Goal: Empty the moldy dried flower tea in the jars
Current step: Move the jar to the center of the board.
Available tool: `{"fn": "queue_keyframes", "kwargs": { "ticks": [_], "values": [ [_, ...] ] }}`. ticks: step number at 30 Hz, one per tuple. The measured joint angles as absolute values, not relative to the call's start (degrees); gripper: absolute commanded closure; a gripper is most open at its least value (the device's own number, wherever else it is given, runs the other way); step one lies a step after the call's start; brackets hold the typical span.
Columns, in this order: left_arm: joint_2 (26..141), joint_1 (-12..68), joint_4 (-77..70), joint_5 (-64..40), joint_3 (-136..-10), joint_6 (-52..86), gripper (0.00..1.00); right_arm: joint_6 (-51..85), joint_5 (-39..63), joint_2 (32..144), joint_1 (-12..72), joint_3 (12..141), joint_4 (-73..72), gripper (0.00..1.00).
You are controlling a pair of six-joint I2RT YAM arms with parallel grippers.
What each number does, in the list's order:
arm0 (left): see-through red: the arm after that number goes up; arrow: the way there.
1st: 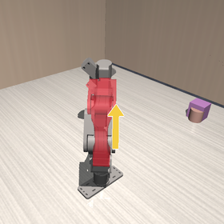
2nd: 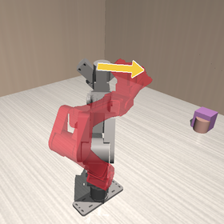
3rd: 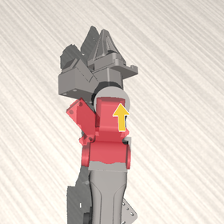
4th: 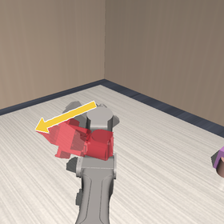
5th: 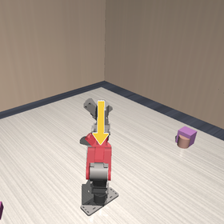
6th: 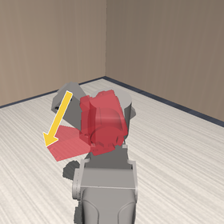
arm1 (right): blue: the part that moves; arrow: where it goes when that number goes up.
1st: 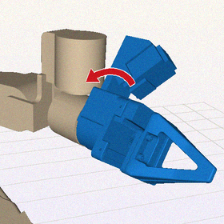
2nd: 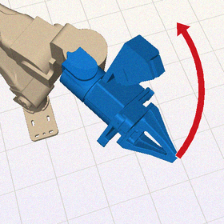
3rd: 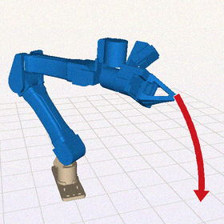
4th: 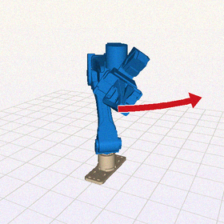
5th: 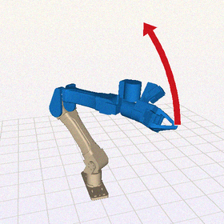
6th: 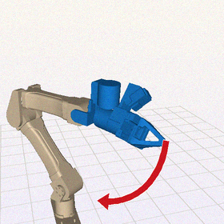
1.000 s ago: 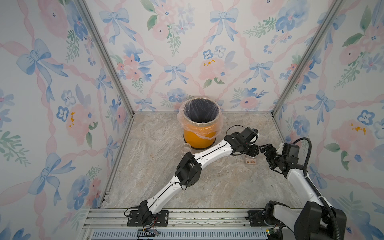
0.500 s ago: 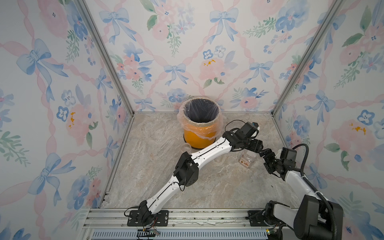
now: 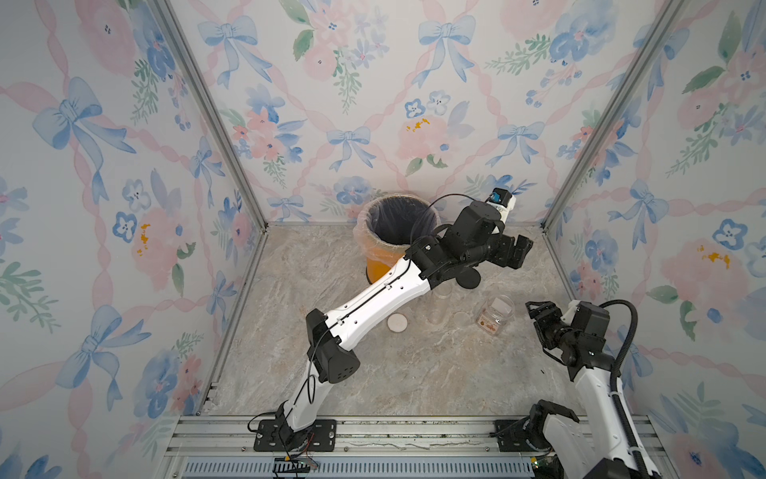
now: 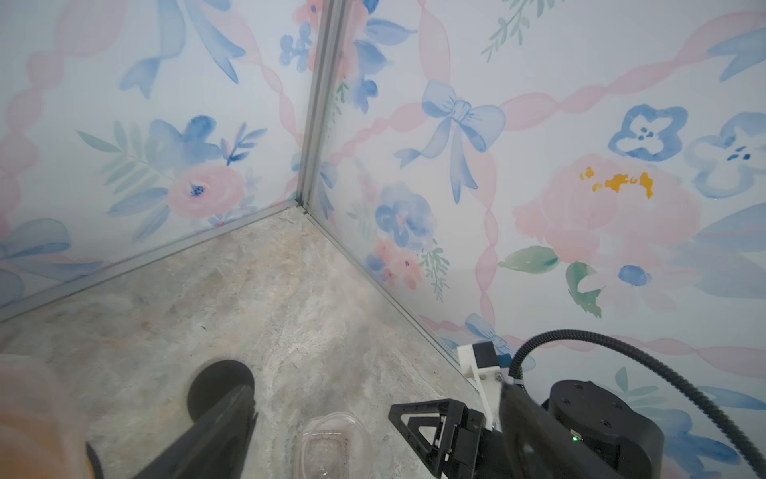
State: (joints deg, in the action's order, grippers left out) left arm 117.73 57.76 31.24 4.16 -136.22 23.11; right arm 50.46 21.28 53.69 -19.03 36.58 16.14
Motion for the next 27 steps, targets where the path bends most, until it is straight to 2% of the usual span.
{"fn": "queue_keyframes", "kwargs": {
  "ticks": [3, 8, 13, 18, 22, 27],
  "values": [
    [113.7, 57.8, 31.0, 8.0, -130.7, 21.4, 0.03, 50.7, 20.8, 51.3, -18.7, 36.5, 19.5, 0.55],
    [109.5, 57.5, 31.0, 12.3, -122.0, 19.5, 0.02, 51.2, 18.7, 50.3, -15.0, 34.6, 22.6, 0.65],
    [102.5, 56.1, 27.6, 14.1, -109.5, 18.6, 0.02, 53.5, 16.8, 55.0, -8.6, 30.7, 21.0, 0.65],
    [90.9, 53.6, 17.3, 15.2, -93.1, 18.1, 0.02, 57.0, 16.2, 62.7, -4.2, 29.7, 15.0, 0.64],
    [79.7, 52.1, 6.7, 16.8, -79.2, 17.6, 0.02, 58.4, 15.8, 68.2, -2.6, 30.6, 10.2, 0.62],
    [70.1, 48.6, 0.2, 20.8, -67.5, 17.6, 0.02, 59.0, 15.9, 76.4, -2.0, 34.3, 4.7, 0.58]
  ]
}}
